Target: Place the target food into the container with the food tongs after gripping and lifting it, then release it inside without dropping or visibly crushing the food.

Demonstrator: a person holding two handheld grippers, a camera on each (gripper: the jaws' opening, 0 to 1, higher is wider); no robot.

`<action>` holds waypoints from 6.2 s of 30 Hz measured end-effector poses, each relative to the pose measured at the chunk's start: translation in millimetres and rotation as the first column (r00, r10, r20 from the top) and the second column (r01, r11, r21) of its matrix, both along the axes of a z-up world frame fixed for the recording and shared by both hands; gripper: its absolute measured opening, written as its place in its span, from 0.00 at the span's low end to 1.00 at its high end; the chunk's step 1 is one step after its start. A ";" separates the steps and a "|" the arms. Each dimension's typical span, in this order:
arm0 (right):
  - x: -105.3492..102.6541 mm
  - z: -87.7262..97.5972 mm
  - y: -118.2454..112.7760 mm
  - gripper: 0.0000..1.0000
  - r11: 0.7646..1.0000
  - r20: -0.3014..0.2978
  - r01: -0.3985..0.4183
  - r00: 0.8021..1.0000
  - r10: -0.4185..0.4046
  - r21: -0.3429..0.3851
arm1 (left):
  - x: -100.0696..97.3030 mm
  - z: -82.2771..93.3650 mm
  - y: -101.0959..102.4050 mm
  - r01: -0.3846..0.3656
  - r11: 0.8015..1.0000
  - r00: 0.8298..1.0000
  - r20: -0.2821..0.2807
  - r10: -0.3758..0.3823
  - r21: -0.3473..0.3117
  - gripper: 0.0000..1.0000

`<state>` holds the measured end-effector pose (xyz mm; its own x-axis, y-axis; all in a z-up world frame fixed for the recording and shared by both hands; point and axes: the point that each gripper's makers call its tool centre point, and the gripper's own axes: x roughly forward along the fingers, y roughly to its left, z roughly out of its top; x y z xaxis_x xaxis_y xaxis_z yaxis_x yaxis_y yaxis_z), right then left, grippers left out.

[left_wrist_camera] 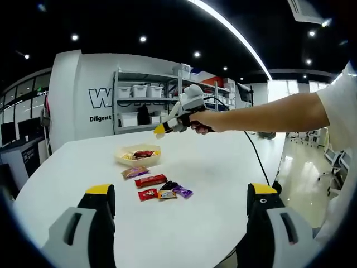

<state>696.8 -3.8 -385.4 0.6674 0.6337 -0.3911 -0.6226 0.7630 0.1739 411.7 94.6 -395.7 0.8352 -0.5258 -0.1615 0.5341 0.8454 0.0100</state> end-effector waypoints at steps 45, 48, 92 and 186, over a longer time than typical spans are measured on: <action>-138.0 -43.3 28.1 0.21 0.972 -0.089 -0.230 0.970 0.225 -0.052 | -20.4 2.6 -18.3 0.040 0.999 0.999 0.002 -0.041 0.018 0.99; -143.0 -48.4 32.2 0.21 0.970 -0.103 -0.240 0.967 0.234 -0.047 | -20.9 1.6 -17.9 0.039 0.999 0.999 0.002 -0.039 0.015 0.99; -169.4 -90.5 8.0 0.22 0.951 -0.116 -0.251 0.966 0.232 -0.182 | -17.9 -21.6 -7.9 0.032 0.999 0.999 -0.038 -0.031 0.037 0.99; -100.2 -48.2 -11.4 0.16 0.946 -0.064 -0.218 0.976 0.209 -0.238 | 41.8 -76.3 10.2 0.058 0.993 0.996 -0.062 -0.064 -0.101 0.99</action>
